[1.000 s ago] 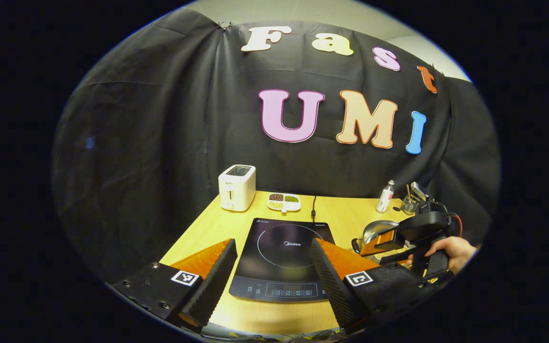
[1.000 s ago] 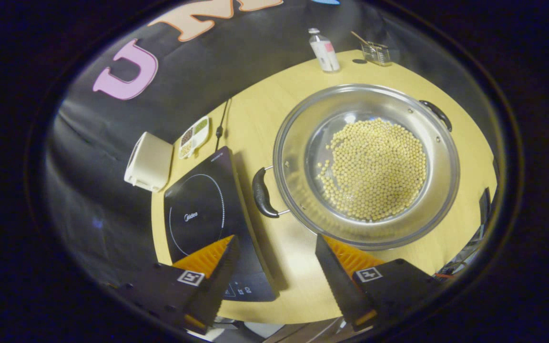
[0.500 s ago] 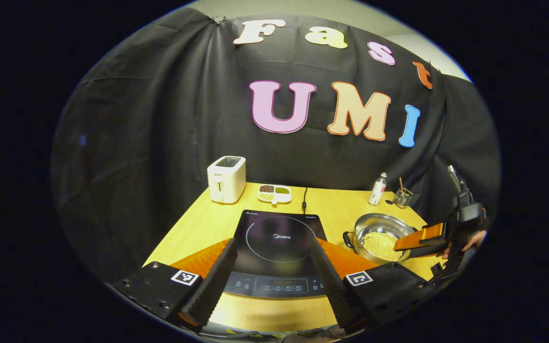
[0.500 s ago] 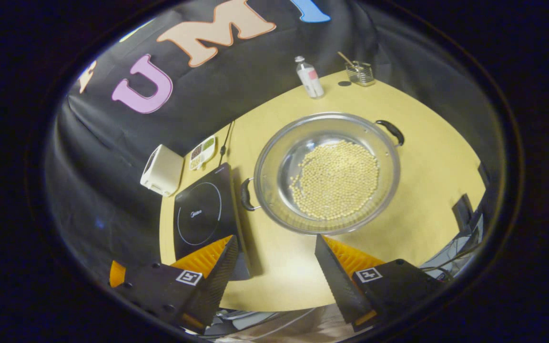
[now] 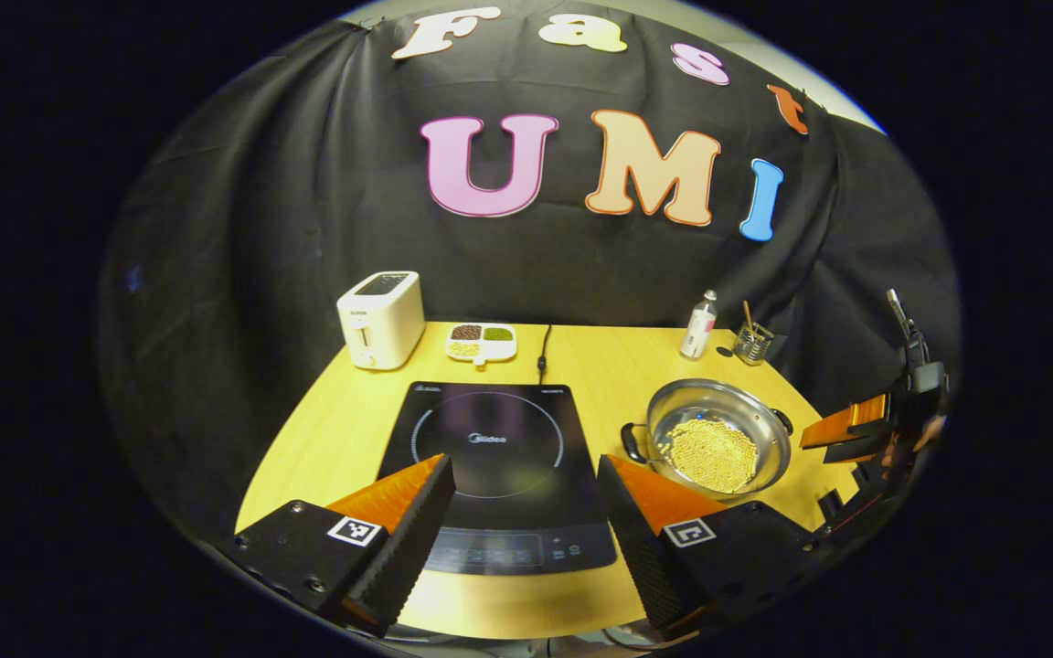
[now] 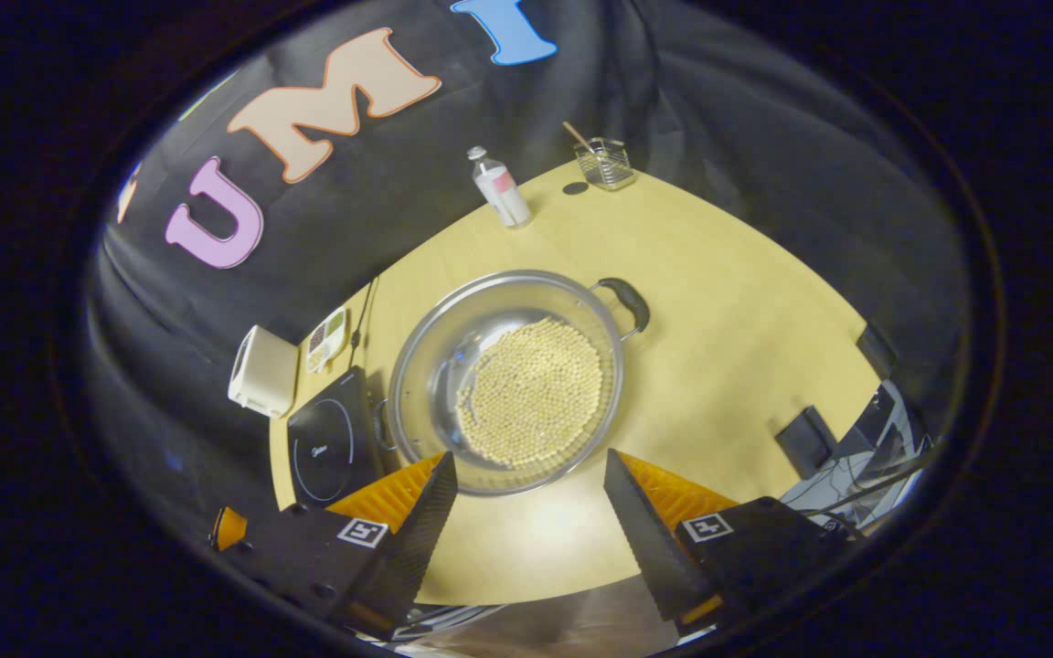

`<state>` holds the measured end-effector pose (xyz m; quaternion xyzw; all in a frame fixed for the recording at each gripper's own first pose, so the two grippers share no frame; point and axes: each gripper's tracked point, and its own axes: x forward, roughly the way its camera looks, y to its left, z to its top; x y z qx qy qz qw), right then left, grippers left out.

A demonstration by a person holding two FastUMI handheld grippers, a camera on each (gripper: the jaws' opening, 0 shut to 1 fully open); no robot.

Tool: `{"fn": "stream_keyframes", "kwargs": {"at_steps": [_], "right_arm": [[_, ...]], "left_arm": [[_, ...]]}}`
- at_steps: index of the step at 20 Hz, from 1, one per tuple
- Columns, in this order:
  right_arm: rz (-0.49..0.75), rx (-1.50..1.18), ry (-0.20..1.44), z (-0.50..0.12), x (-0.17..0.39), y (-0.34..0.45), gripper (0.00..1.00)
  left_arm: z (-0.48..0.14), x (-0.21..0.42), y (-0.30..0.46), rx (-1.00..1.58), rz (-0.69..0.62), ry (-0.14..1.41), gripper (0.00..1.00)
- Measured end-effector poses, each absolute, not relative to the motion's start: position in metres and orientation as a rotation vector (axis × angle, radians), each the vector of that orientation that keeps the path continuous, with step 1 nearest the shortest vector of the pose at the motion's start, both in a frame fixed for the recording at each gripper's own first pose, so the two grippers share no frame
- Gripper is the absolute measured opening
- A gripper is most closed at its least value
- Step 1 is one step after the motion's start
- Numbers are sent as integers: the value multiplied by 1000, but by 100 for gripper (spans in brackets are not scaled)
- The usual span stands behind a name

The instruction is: First push the handle of the pot to place it horizontally, then grasp the pot with both hands and set it on the induction cooktop.

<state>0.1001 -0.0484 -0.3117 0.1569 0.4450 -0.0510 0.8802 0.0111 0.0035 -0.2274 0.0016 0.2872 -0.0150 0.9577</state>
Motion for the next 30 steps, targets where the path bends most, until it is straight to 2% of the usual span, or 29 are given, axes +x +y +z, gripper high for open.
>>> {"fn": "stream_keyframes", "kwargs": {"at_steps": [3,4,5,7,8,9,10,11,12,13,15,16,17,18,19,20,23,24,25,26,28,29,30], "right_arm": [[-118,329,954,-316,124,-75,100],[-116,331,964,-319,132,-82,94],[-113,331,981,-322,141,-90,100],[-105,328,1018,-332,158,-105,100],[-101,329,1035,-336,166,-111,94],[-94,334,1056,-342,176,-116,94],[-88,336,1075,-347,181,-121,100],[-78,336,1097,-353,188,-124,94],[-65,338,1118,-360,195,-127,100],[-48,343,1147,-366,199,-127,94],[-6,361,1193,-377,209,-124,94],[10,365,1210,-382,215,-122,100],[20,362,1227,-387,220,-122,94],[27,357,1242,-392,223,-123,94],[35,360,1256,-397,228,-123,100],[45,368,1269,-403,234,-122,94],[70,367,1307,-414,239,-120,93],[78,361,1320,-420,240,-119,94],[87,357,1334,-424,241,-118,100],[99,356,1346,-427,240,-117,94],[112,352,1366,-434,240,-115,94],[116,352,1376,-438,241,-113,99],[120,354,1385,-440,241,-113,99]], "left_arm": [[-245,31,-22,-4,-41,639,96],[-253,38,-30,-9,-37,661,96],[-261,44,-37,-15,-31,686,96],[-278,57,-53,-30,-22,723,96],[-287,62,-60,-36,-17,747,96],[-296,66,-67,-41,-9,772,96],[-305,72,-74,-50,-3,793,97],[-314,76,-81,-60,1,821,97],[-323,79,-87,-68,5,847,96],[-331,82,-93,-77,6,868,96],[-345,90,-105,-83,1,912,96],[-351,94,-109,-81,-1,930,96],[-358,99,-113,-78,-5,946,96],[-364,103,-117,-75,-7,966,96],[-369,107,-120,-70,-12,984,96],[-375,111,-123,-60,-16,1002,96],[-392,118,-125,-21,-2,1075,96],[-395,121,-127,-16,-3,1092,96],[-399,124,-128,-11,0,1106,100],[-403,126,-128,-7,5,1125,96],[-412,126,-125,-5,19,1166,96],[-418,126,-126,-13,21,1187,96],[-422,125,-127,-25,20,1205,96]]}}
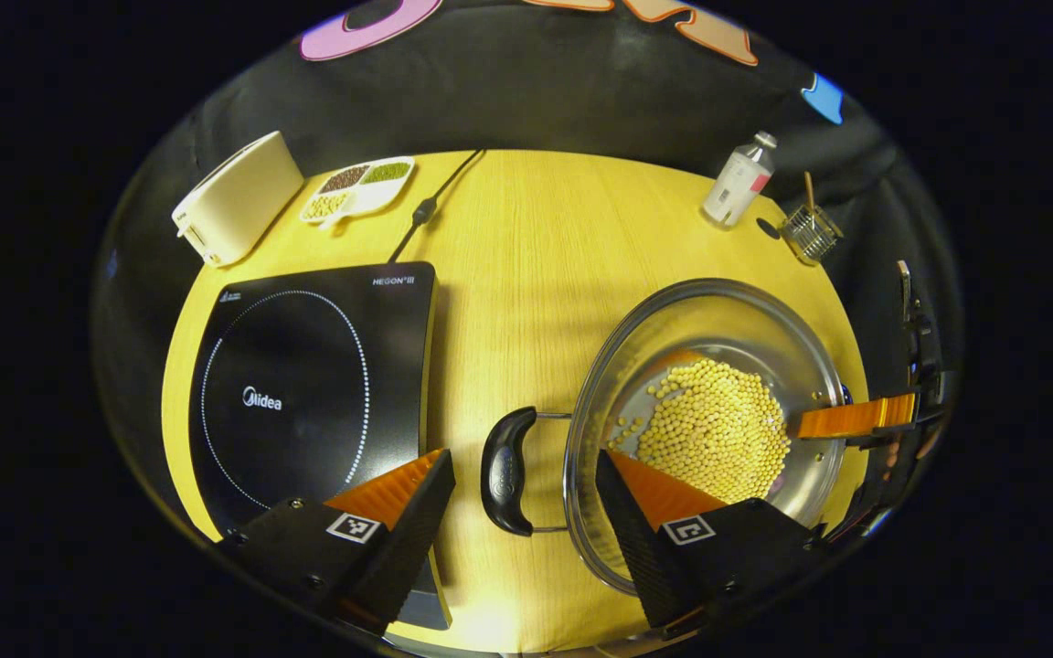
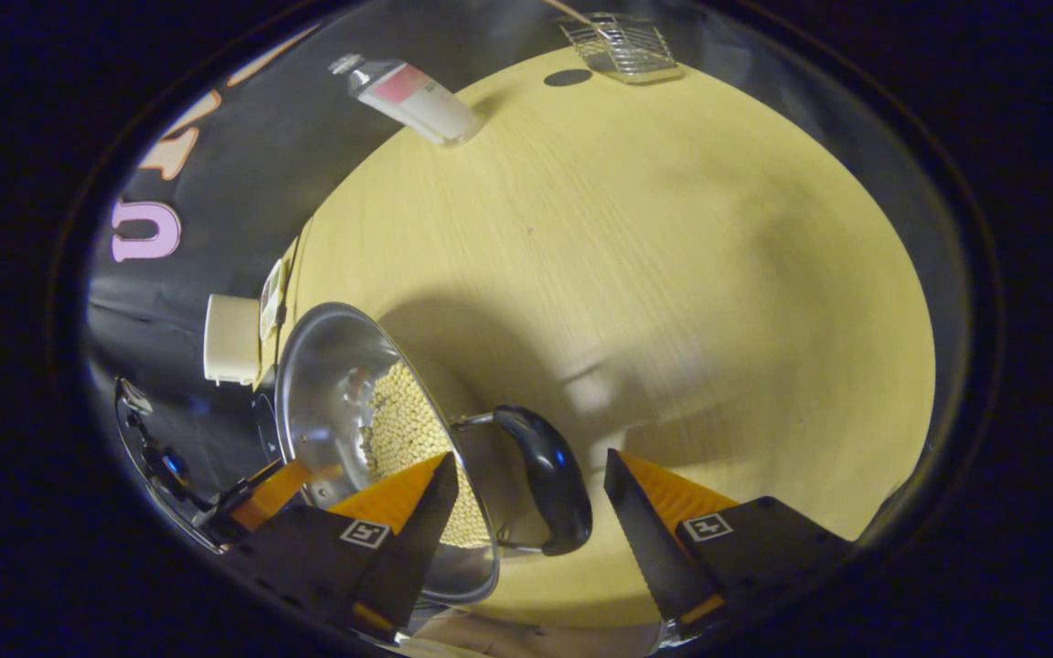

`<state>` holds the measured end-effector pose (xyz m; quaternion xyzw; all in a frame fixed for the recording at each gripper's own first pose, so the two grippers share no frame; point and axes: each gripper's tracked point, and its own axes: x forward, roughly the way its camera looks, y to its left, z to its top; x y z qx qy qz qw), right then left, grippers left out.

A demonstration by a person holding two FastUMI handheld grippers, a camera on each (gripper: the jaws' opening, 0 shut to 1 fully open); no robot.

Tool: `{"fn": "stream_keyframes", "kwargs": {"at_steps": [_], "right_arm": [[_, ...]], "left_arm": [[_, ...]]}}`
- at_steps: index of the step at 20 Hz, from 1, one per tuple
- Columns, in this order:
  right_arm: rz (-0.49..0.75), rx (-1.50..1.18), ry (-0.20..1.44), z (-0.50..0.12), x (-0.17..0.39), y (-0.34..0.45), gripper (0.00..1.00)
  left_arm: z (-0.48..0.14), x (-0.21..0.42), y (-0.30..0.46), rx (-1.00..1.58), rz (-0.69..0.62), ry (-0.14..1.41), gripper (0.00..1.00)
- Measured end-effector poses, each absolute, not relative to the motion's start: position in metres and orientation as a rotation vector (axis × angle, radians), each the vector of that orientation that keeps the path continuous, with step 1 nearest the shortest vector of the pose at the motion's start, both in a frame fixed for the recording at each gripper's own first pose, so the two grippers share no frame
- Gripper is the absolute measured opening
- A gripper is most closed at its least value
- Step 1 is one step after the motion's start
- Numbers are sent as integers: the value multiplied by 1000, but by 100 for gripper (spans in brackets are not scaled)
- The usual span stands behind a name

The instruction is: First push the handle of the pot to place it horizontally, then grasp the pot with both hands and set it on the induction cooktop.

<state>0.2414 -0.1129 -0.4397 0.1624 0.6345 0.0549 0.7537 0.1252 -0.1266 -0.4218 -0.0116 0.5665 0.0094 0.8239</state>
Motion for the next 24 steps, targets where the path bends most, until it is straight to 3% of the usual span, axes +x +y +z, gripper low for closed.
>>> {"fn": "stream_keyframes", "kwargs": {"at_steps": [1,3,4,5,6,7,8,9,10,11,12,13,14,16,17,24], "right_arm": [[126,355,1390,-441,242,-112,92],[131,347,1398,-445,243,-113,89],[137,340,1406,-447,243,-113,99],[147,332,1410,-449,243,-111,97],[159,327,1412,-449,243,-110,87],[167,320,1412,-450,244,-109,94],[172,320,1412,-453,244,-108,87],[178,314,1422,-455,243,-107,73],[187,315,1430,-454,242,-106,77],[193,319,1425,-455,244,-105,68],[195,315,1433,-454,243,-105,68],[209,306,1436,-455,242,-105,50],[215,308,1437,-456,241,-104,54],[216,321,1440,-456,241,-105,53],[216,317,1433,-456,242,-105,62],[238,253,1400,-457,235,-110,54]], "left_arm": [[-426,124,-127,-32,21,1224,96],[-434,119,-127,-38,32,1270,95],[-437,119,-129,-42,30,1281,99],[-440,120,-132,-48,24,1284,93],[-442,120,-136,-55,17,1286,92],[-444,120,-136,-55,16,1295,91],[-447,119,-136,-52,20,1305,94],[-448,119,-135,-45,26,1313,89],[-450,119,-134,-37,29,1317,86],[-451,119,-131,-27,36,1323,85],[-451,119,-128,-17,46,1329,81],[-451,118,-129,-26,48,1333,78],[-453,120,-129,-29,52,1334,73],[-449,118,-128,-36,63,1346,72],[-451,118,-129,-41,61,1347,71],[-446,103,-136,-98,69,1361,66]]}}
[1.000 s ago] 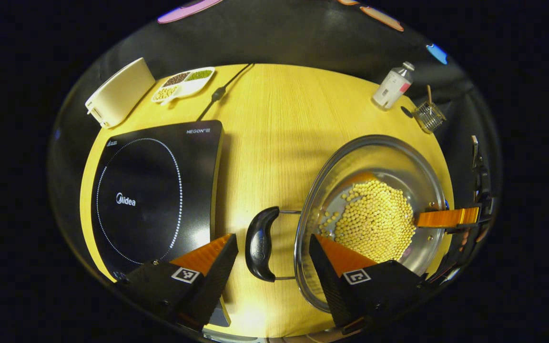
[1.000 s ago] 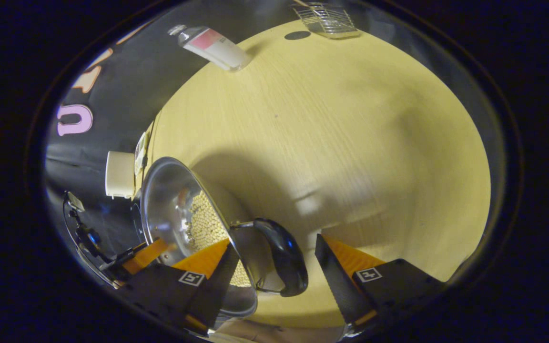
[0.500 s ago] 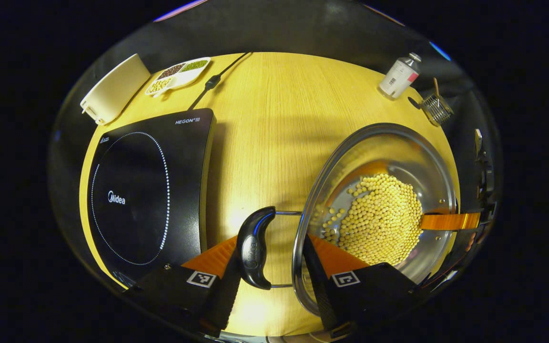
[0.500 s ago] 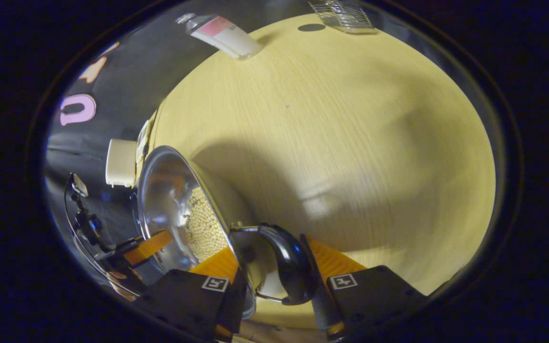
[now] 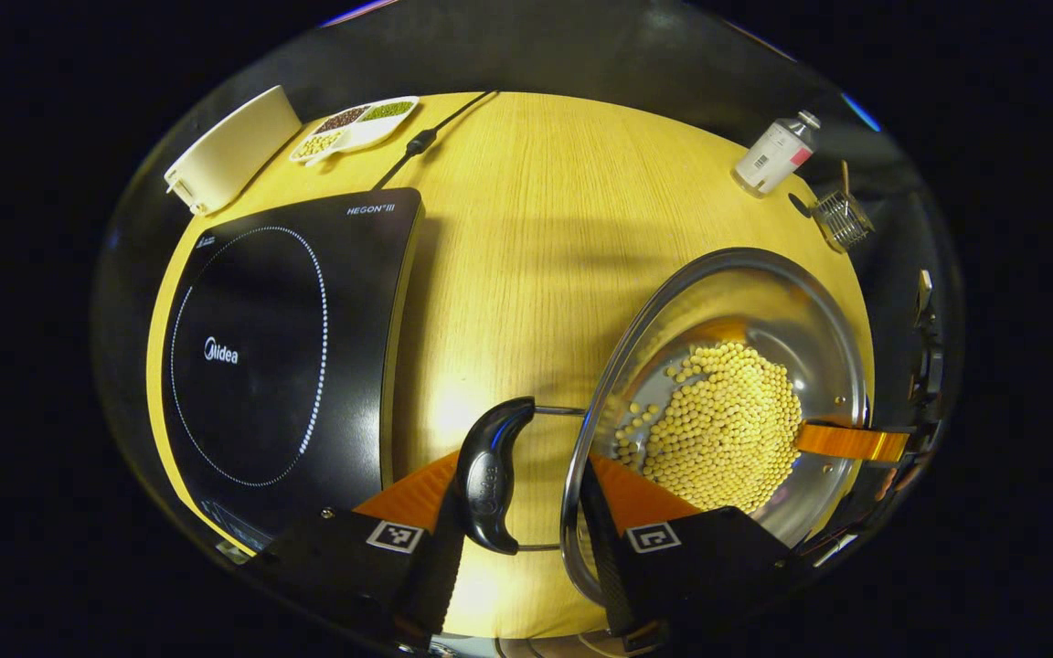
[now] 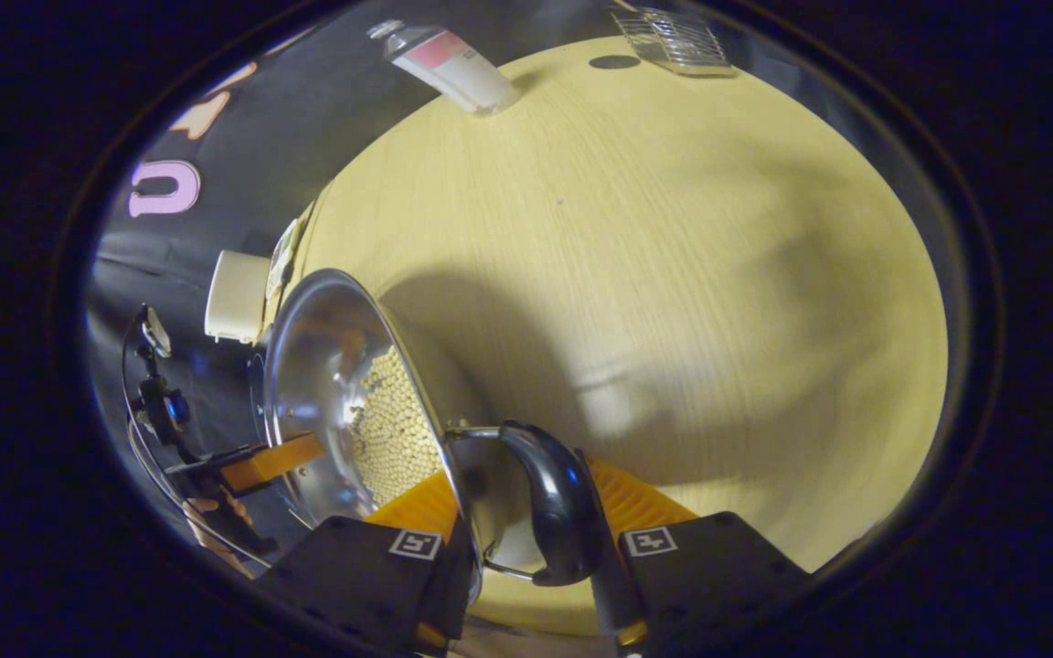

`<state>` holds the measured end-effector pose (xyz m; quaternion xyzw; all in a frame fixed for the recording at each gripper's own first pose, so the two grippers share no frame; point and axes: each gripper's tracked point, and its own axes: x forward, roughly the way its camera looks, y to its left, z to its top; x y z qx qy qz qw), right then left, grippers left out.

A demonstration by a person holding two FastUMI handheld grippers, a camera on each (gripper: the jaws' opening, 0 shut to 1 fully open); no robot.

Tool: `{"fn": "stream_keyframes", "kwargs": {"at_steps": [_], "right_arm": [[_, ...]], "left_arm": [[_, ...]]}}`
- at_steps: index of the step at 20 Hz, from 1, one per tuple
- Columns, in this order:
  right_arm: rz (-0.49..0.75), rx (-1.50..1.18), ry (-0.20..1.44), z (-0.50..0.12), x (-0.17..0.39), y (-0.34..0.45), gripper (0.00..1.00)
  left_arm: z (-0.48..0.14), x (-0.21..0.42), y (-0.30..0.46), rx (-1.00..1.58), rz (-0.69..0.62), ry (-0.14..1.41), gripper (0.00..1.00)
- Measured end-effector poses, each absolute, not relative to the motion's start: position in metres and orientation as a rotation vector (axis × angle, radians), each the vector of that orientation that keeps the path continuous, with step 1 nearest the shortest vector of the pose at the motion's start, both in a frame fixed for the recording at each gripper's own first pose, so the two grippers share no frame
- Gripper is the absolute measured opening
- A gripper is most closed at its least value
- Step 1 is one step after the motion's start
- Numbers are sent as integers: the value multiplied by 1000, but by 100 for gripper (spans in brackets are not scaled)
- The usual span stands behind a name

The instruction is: First push the handle of the pot to place it horizontally, then grasp the pot with both hands and set it on the induction cooktop.

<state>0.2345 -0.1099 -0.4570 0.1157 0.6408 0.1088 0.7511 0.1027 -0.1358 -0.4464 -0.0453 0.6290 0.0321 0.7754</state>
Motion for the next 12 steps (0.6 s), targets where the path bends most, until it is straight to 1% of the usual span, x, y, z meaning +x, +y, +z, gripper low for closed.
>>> {"fn": "stream_keyframes", "kwargs": {"at_steps": [2,4,5,6,7,10,11,12], "right_arm": [[244,233,1402,-454,224,-117,52],[244,227,1404,-450,215,-121,53],[244,230,1406,-449,212,-122,53],[241,236,1406,-446,207,-124,53],[237,239,1408,-443,203,-126,53],[226,240,1413,-434,188,-130,53],[223,242,1418,-432,183,-131,53],[221,243,1422,-429,177,-130,53]], "left_arm": [[-441,98,-140,-84,55,1355,64],[-434,95,-142,-59,38,1342,64],[-432,91,-143,-52,34,1343,66],[-429,88,-144,-50,31,1343,63],[-426,86,-145,-49,29,1347,65],[-418,73,-147,-49,18,1357,65],[-415,68,-148,-48,13,1364,63],[-412,64,-147,-43,7,1369,65]]}}
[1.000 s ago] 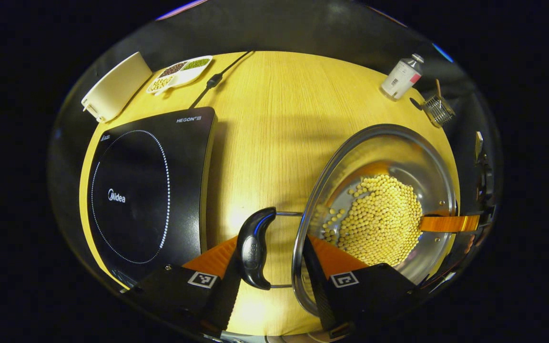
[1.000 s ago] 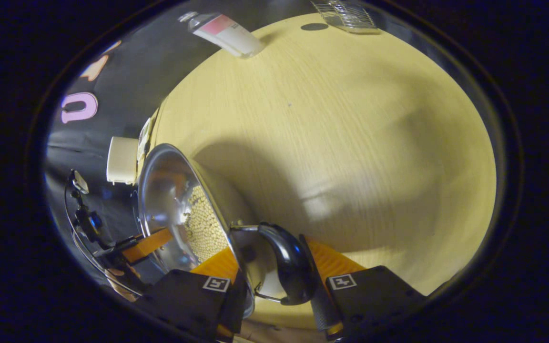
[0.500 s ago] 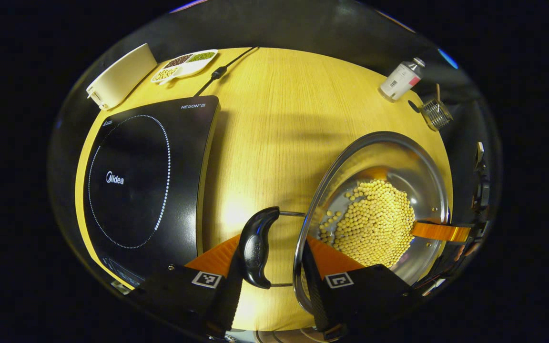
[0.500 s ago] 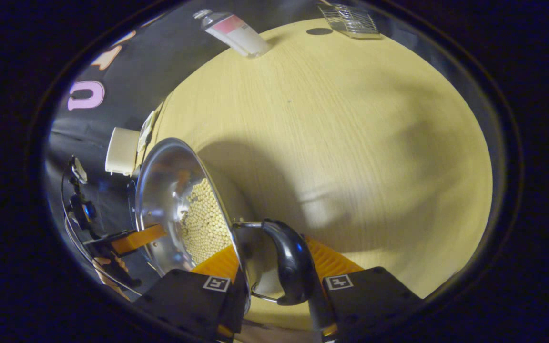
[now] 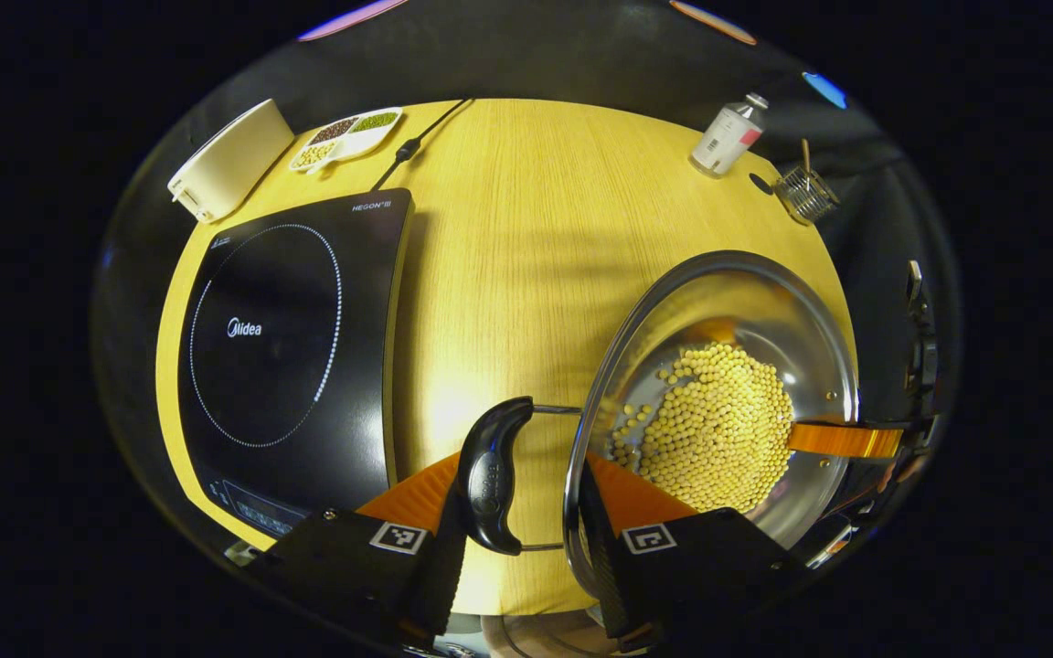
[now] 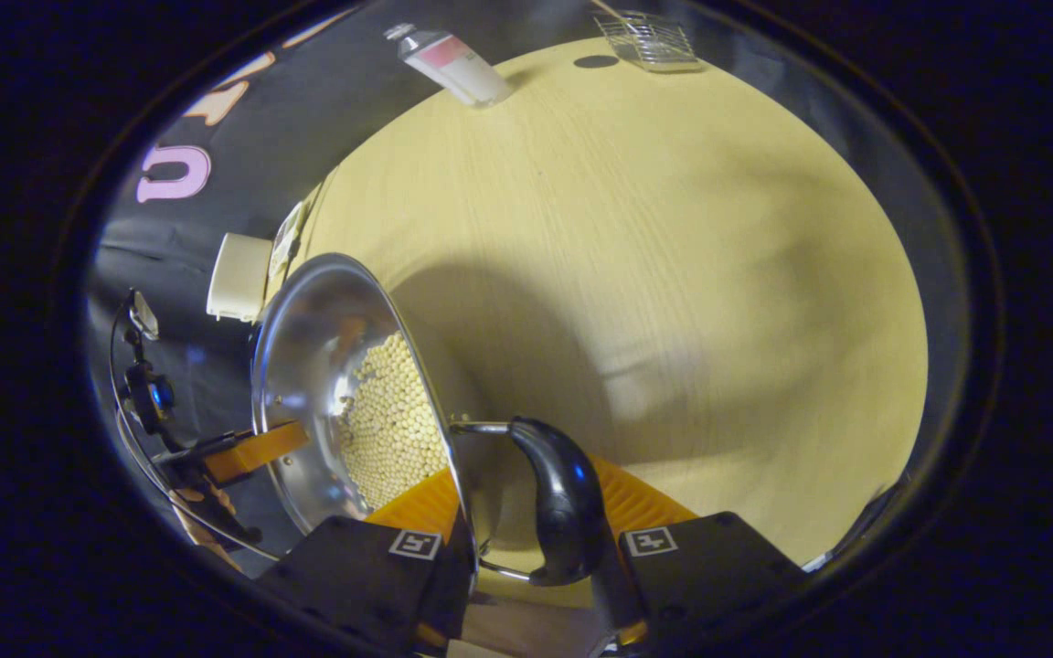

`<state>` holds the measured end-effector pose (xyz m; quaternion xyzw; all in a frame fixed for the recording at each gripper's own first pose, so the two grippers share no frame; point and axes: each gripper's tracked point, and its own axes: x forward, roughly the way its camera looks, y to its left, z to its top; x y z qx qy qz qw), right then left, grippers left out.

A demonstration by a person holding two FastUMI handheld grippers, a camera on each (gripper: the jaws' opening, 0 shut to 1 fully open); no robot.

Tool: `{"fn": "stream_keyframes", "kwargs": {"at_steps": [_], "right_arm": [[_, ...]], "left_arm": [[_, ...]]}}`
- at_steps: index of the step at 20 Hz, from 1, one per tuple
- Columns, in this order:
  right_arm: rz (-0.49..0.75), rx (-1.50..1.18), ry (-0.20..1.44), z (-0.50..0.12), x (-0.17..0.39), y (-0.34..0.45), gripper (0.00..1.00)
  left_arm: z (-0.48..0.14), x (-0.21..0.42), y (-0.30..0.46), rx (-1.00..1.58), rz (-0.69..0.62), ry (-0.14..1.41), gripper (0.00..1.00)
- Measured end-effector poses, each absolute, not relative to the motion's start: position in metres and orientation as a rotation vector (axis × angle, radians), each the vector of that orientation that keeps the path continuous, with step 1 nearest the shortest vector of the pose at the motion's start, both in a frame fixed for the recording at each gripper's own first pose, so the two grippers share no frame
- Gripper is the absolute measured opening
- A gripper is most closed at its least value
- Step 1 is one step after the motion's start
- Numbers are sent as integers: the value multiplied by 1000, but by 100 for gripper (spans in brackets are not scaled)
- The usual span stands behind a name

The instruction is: First push the handle of the pot to place it horizontally, then grasp the pot with both hands and set it on the induction cooktop.

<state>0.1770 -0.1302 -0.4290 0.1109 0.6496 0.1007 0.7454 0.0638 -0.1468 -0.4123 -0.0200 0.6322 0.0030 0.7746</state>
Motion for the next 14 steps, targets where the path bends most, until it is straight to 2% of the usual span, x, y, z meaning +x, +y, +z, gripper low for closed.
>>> {"fn": "stream_keyframes", "kwargs": {"at_steps": [5,6,7,14], "right_arm": [[208,241,1409,-410,157,-116,53],[212,242,1401,-405,152,-110,58],[215,246,1391,-399,149,-102,53],[216,258,1341,-376,112,-16,53]], "left_arm": [[-397,46,-132,-50,-16,1379,63],[-393,43,-126,-54,-19,1374,63],[-388,42,-119,-56,-24,1368,63],[-356,32,-39,-44,-59,1316,63]]}}
